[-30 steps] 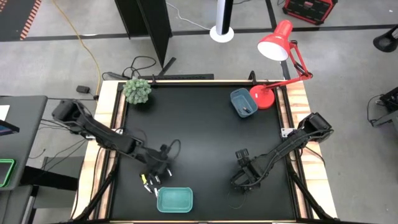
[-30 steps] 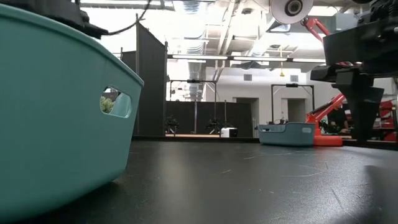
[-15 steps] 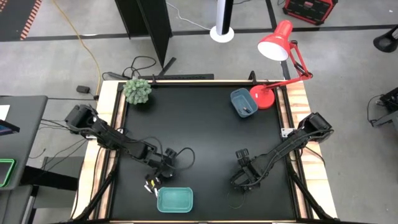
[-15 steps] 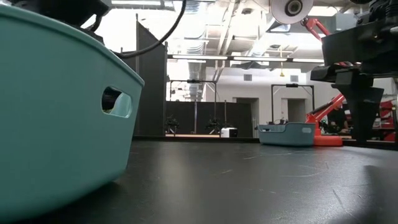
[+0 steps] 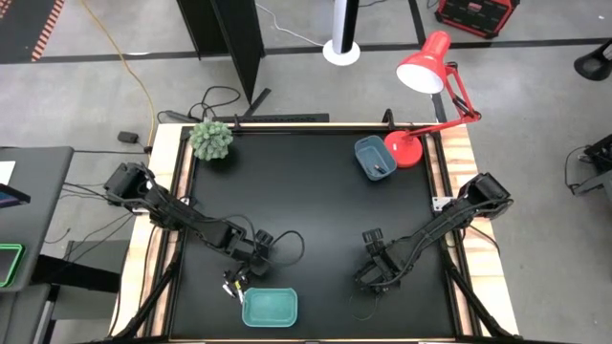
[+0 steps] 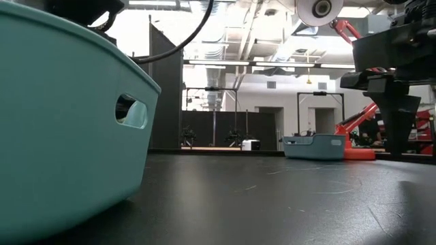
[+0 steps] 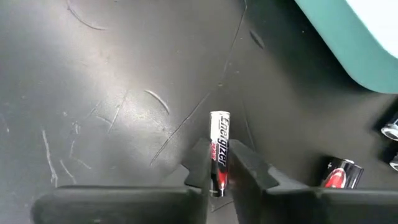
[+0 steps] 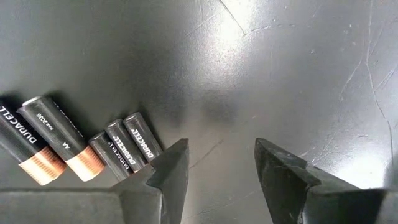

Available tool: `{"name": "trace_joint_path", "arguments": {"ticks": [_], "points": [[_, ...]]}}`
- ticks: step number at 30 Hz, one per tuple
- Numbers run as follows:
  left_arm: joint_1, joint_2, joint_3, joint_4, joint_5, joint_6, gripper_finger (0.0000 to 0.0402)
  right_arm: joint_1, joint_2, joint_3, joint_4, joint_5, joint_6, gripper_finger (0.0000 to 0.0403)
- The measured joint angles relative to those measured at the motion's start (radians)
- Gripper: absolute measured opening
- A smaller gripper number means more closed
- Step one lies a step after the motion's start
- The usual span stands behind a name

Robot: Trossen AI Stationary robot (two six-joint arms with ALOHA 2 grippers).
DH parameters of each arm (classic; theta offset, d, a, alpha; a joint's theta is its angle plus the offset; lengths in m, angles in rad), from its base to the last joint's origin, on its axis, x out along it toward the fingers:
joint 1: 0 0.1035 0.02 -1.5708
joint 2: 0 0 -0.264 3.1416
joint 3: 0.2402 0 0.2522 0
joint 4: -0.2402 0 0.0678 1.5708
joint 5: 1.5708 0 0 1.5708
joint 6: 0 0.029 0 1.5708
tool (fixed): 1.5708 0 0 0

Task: Sort batteries
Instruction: Put the silver battery into the green bin

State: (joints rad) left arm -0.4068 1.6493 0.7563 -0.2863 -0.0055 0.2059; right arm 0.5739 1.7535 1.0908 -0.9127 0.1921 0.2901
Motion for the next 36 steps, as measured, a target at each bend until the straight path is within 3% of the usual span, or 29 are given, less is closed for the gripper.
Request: {"name": "trace_joint_path", "arguments": {"ticks": [17,31,36], "points": [[0.002,-0.065,0.036,-0.062,-0.024,0.001,0.0019,0.000,0.000,0.000,0.000,0.000,0.000,0.0195],[0.003,-0.364,0.038,-0.018,-0.064,0.034,0.0017,0.000,0.000,0.000,0.000,0.000,0.000,0.0195],[0.002,-0.509,0.039,0.117,0.026,0.100,0.0017,-0.001,0.000,0.000,0.002,0.000,0.000,0.0195]]}}
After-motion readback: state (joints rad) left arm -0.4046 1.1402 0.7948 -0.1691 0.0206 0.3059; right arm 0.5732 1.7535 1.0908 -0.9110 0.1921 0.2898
